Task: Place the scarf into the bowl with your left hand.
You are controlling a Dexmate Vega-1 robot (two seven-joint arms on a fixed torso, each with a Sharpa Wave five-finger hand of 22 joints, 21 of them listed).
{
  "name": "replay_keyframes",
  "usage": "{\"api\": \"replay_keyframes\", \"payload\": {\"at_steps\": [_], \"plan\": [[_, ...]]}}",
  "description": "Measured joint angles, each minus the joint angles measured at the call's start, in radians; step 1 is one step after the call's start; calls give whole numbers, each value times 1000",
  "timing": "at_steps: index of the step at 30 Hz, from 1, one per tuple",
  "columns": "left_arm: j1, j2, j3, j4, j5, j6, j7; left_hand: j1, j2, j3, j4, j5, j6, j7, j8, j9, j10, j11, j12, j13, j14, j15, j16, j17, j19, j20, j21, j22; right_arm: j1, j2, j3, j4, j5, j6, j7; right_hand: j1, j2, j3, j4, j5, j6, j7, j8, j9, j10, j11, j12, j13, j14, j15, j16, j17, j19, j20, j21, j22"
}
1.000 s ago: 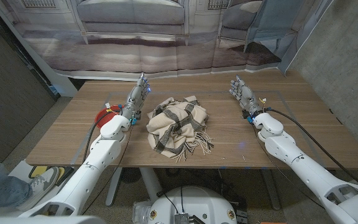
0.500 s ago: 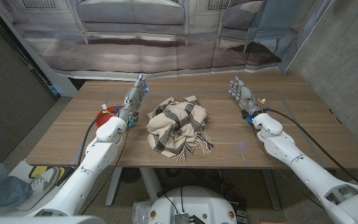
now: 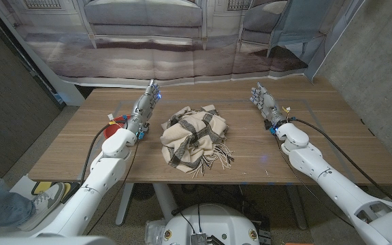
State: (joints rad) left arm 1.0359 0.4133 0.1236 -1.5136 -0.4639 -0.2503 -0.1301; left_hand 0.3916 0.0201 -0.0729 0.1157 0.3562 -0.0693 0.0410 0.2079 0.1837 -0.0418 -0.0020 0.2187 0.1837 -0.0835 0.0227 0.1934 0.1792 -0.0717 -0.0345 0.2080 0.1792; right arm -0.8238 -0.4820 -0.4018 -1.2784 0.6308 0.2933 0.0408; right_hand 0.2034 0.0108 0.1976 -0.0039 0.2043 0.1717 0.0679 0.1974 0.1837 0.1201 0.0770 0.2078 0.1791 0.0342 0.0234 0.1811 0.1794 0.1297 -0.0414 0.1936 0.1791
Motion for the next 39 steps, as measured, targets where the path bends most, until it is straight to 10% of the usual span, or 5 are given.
{"api": "replay_keyframes", "payload": {"at_steps": [39], "plan": [[41,22,39,23,12,-212,-27,21,21,-1,-10,7,52,-9,8,0,46,-11,0,0,54,-18,7,0,49,-1,11,-2,11,23,12,36,24,50,35,0,0,0,0,0,5,-5,0,0,0,0,0,0,0,0,0,0,5,6,0,0]]}}
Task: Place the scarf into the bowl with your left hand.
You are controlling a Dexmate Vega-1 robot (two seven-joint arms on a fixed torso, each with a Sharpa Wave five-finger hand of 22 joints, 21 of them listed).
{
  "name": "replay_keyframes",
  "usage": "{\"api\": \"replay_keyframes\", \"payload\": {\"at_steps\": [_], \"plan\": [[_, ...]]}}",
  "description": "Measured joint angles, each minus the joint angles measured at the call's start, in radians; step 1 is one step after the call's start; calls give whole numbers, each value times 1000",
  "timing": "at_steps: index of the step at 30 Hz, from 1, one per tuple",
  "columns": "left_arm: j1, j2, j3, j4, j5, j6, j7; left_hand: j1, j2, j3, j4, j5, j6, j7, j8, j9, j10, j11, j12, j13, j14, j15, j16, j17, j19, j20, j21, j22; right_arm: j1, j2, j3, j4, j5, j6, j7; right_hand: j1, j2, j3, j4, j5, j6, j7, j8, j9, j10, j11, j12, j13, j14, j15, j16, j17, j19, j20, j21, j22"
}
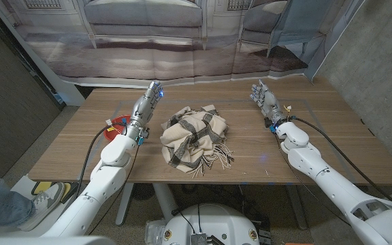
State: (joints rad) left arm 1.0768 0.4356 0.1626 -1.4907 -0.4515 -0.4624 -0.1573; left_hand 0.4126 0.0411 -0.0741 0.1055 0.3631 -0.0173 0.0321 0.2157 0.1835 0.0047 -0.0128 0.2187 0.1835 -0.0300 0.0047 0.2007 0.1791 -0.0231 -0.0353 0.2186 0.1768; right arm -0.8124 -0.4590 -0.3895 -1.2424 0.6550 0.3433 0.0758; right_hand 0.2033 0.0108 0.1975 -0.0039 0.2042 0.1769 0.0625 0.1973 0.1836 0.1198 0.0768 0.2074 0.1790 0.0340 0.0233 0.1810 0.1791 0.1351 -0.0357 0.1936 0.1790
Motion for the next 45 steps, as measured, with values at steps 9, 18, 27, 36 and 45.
{"api": "replay_keyframes", "payload": {"at_steps": [9,18,27,36,45], "plan": [[7,12,20,9,7,-52,1,11,0,-2,-7,0,14,-7,0,0,13,-5,7,0,14,-2,0,0,10,3,0,0,7,6,-1,9,0,1,0,0,0,0,0,0,0,0,0,0,0,0,0,0,0,0,0,0,0,0,8,0],[11,24,35,12,13,-97,7,15,4,-1,-7,0,27,-9,8,0,20,-5,8,0,26,-4,0,0,19,5,0,0,14,8,-7,14,-8,0,-1,0,0,-4,-4,0,0,0,0,0,0,0,0,0,0,0,0,0,0,0,8,0],[11,35,59,15,23,-139,22,18,8,-6,-11,0,37,-9,8,0,32,-14,8,0,32,-10,0,0,29,3,0,0,19,10,-10,17,-11,-4,-3,0,0,-4,-4,0,0,0,0,0,0,0,0,0,0,0,0,0,0,0,8,0],[7,53,84,16,87,-197,80,24,2,-9,-14,6,53,-11,8,0,48,-12,8,0,45,-13,0,0,41,5,0,0,25,11,-10,25,-11,-5,-1,0,0,-4,-4,0,0,0,0,0,0,0,0,0,0,0,0,0,0,0,8,0],[-1,92,127,20,130,-242,123,33,-7,-13,-18,9,80,-16,15,0,72,-25,8,0,62,-21,0,0,60,0,4,0,27,13,-11,30,-11,-5,8,0,0,-4,-4,0,0,0,0,0,0,0,0,0,0,0,0,0,0,0,8,0]]}}
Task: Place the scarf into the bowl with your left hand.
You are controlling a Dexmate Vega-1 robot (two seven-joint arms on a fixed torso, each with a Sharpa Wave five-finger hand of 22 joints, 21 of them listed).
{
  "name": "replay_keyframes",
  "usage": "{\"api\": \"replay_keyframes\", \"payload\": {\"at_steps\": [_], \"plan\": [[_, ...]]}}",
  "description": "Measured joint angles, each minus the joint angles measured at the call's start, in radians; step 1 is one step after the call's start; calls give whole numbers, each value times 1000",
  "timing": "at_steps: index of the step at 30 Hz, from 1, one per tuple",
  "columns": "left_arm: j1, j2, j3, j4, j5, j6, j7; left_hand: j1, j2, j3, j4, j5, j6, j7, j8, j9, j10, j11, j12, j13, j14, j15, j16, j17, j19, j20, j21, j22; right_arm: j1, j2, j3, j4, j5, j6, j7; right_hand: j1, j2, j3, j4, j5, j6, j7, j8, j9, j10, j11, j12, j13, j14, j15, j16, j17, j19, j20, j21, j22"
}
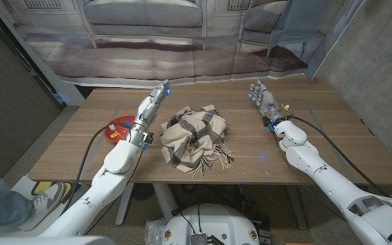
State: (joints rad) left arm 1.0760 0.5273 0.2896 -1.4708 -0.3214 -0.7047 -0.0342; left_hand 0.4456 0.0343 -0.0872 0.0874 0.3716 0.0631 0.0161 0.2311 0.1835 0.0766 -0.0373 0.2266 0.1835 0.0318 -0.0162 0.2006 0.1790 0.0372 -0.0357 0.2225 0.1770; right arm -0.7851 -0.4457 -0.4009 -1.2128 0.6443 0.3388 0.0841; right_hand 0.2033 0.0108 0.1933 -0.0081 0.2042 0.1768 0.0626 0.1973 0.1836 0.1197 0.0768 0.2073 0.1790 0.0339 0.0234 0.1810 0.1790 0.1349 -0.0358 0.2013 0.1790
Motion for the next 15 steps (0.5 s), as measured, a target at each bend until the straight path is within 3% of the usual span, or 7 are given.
{"api": "replay_keyframes", "payload": {"at_steps": [4,10,11,15], "plan": [[1,18,14,-5,37,-26,49,4,-4,-1,-1,0,9,-1,0,0,7,-4,0,0,10,0,0,0,0,0,0,0,3,3,-2,5,0,1,2,0,0,0,0,0,0,0,0,0,2,2,0,0,0,0,0,0,0,0,0,0],[7,46,29,-27,37,-26,49,4,-4,-4,-4,6,11,0,0,0,7,-4,0,0,10,0,0,0,0,0,0,0,3,3,-2,5,1,3,8,0,0,0,0,0,0,0,0,0,2,2,0,0,0,0,0,0,0,0,0,0],[8,53,34,-32,88,-33,122,4,-4,-4,-4,6,11,0,0,0,7,-4,0,0,10,0,0,0,0,0,0,0,10,9,-6,17,1,4,9,0,0,0,0,0,0,0,0,0,2,2,0,0,0,0,0,0,0,0,0,0],[11,75,47,-47,96,-33,138,8,-8,-4,-4,6,14,4,0,0,7,-4,0,0,10,0,0,0,0,1,0,0,12,11,-7,21,1,5,12,0,0,0,0,0,0,0,0,0,2,2,0,0,0,0,0,0,0,0,0,0]]}}
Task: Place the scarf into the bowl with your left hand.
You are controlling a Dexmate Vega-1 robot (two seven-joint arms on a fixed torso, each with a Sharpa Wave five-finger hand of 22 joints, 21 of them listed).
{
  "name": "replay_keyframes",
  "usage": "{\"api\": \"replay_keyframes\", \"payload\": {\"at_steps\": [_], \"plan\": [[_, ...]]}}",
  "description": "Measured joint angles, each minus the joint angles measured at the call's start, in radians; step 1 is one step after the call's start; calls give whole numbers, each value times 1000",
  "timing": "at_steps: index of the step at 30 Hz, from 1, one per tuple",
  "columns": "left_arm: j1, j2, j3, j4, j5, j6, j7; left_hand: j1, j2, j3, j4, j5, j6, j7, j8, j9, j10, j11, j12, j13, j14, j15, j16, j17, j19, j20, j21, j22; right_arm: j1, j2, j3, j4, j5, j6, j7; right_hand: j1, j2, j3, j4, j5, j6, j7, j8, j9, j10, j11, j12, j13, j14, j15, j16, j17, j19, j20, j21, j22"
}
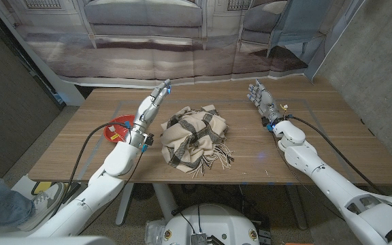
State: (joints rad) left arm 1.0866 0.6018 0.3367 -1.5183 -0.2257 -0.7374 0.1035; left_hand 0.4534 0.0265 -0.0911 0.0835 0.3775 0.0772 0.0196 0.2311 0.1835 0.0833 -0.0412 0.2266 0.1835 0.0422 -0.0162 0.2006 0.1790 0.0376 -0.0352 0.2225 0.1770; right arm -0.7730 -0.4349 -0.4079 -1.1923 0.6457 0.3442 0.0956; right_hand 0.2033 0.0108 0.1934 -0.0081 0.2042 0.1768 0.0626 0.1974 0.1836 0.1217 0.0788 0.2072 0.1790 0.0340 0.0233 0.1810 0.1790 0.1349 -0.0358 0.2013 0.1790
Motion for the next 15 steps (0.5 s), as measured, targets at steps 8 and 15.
{"api": "replay_keyframes", "payload": {"at_steps": [8,15], "plan": [[5,39,19,-36,54,37,84,0,0,-4,-4,6,9,-2,0,0,8,3,0,0,5,-5,0,0,10,-1,0,0,8,7,-1,16,2,3,5,0,0,0,0,0,0,0,0,0,0,0,0,0,0,0,0,0,0,0,0,0],[5,73,41,-63,82,63,132,4,-4,-4,-4,6,14,-7,0,0,11,0,0,0,5,-5,0,0,10,-1,0,0,11,9,-1,22,4,5,6,0,0,0,0,0,0,0,0,0,0,0,0,0,0,0,0,0,0,0,0,0]]}}
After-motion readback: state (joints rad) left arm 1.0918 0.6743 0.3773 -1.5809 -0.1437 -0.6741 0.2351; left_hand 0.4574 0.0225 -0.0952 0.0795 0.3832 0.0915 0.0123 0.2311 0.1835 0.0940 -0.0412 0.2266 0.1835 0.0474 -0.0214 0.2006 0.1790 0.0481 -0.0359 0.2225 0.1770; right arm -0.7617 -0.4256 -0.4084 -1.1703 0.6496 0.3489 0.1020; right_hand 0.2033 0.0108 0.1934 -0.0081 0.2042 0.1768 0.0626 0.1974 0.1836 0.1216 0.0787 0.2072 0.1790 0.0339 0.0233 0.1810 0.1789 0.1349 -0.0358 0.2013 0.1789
